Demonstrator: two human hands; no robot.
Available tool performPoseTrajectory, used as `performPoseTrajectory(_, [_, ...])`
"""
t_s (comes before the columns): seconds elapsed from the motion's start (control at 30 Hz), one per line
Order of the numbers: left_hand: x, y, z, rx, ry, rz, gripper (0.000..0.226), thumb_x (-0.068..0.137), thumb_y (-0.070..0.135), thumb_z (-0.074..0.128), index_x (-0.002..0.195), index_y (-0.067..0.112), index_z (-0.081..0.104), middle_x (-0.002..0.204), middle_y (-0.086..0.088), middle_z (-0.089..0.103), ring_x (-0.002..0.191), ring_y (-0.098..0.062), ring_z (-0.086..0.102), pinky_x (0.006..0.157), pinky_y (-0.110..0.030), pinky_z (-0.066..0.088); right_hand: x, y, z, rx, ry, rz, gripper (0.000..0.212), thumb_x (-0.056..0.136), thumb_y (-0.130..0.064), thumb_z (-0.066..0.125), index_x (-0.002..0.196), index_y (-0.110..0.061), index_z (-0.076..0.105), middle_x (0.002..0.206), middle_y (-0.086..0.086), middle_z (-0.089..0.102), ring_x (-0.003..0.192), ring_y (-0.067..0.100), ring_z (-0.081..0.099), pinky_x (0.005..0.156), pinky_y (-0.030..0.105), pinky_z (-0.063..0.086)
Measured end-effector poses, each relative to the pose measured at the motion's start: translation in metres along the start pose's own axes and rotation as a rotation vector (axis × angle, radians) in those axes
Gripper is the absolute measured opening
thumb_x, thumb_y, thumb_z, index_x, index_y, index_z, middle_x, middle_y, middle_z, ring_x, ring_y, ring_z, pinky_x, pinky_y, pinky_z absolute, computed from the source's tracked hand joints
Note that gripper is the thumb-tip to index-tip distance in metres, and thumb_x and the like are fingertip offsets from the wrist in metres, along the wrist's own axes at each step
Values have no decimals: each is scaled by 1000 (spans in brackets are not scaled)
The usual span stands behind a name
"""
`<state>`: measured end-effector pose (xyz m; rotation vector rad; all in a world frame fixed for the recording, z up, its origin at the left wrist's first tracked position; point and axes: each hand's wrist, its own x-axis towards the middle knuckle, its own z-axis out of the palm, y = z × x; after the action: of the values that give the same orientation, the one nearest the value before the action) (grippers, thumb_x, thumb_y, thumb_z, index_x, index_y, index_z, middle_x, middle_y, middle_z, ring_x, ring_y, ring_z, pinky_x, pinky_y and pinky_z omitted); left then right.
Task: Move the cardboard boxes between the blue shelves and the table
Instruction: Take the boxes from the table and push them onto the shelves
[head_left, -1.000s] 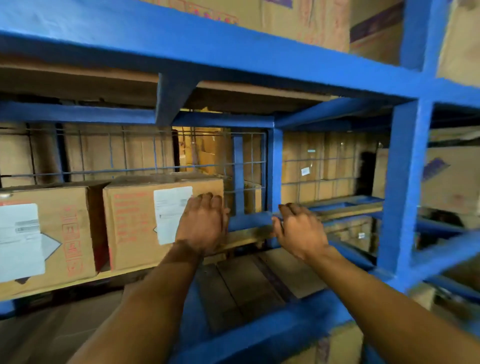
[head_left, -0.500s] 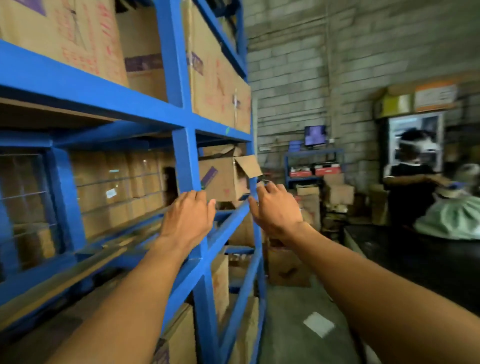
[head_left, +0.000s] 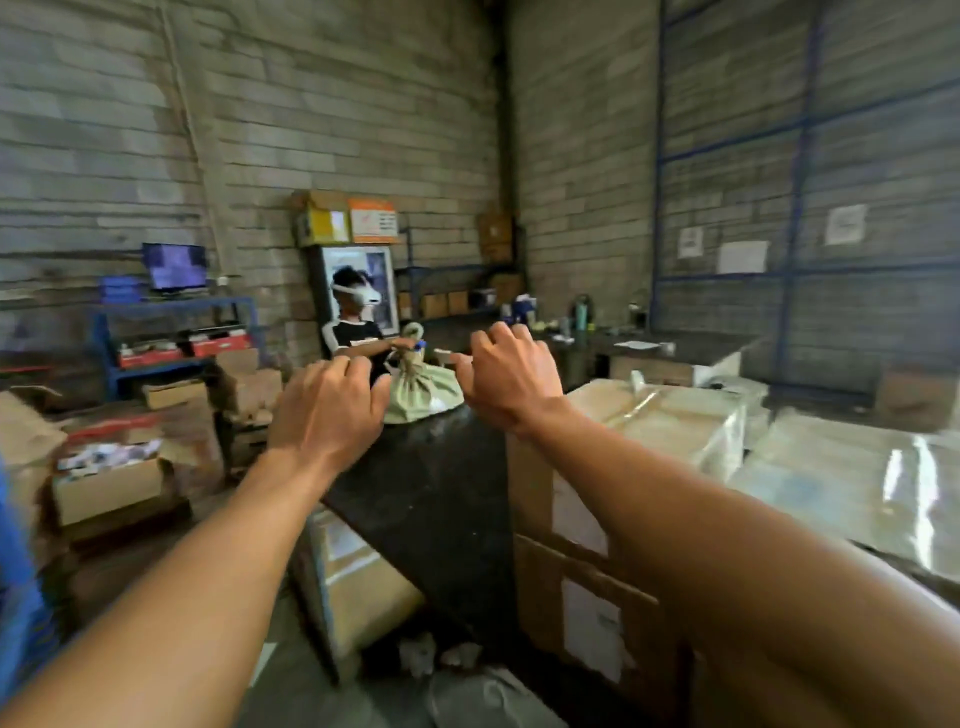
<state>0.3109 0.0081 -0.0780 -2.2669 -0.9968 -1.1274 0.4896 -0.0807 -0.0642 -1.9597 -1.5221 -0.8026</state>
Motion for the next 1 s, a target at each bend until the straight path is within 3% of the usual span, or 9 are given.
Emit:
performPoseTrajectory(0.07, [17, 51, 9, 24, 17, 81, 34, 93, 35, 45, 82, 9, 64, 77, -17, 67, 71, -37, 63, 61, -39, 50, -10, 51, -20, -88, 5, 78, 44, 99, -42, 41, 119, -9, 61, 122, 14, 59, 116, 35, 52, 89, 46, 45])
performPoseTrajectory(0.17, [39, 130, 24, -81, 20, 181, 29, 96, 30, 51, 86, 7, 64, 81, -17, 67, 75, -37, 64, 64, -40, 49, -28, 125, -47, -188, 27, 198, 43, 99, -42, 40, 121, -11, 61, 123, 14, 60, 116, 34, 53, 90, 47, 46])
performPoseTrajectory(0.47, [46, 339, 44, -542, 14, 447, 35, 98, 37, 41, 100, 10, 63, 95, -12, 68, 87, -32, 63, 71, -40, 49, -126, 272, -124, -431, 13, 572, 42, 100, -42, 40, 122, -13, 60, 125, 11, 60, 118, 32, 53, 93, 47, 44])
performPoseTrajectory(0.7, [5, 405, 36, -765, -131, 596, 41, 100, 38, 38, 121, 11, 61, 118, -8, 66, 104, -24, 63, 84, -34, 50, -206, 276, -154, -518, -43, 783, 42, 98, -43, 43, 122, -15, 63, 126, 11, 60, 119, 32, 55, 94, 47, 50])
performPoseTrajectory(0.87, [-34, 404, 47, -822, -285, 593, 30, 99, 32, 42, 104, 14, 66, 111, -5, 67, 96, -19, 64, 75, -24, 43, -254, 249, -155, -516, -181, 892, 43, 101, -43, 42, 128, -15, 61, 134, 12, 55, 121, 31, 52, 99, 46, 47])
performPoseTrajectory(1.0, [-65, 390, 65, -825, -360, 546, 28, 99, 31, 43, 103, 15, 65, 111, -7, 64, 101, -21, 59, 84, -29, 45, -281, 225, -146, -478, -187, 952, 41, 104, -38, 36, 122, -16, 65, 129, 12, 60, 117, 31, 56, 98, 44, 48])
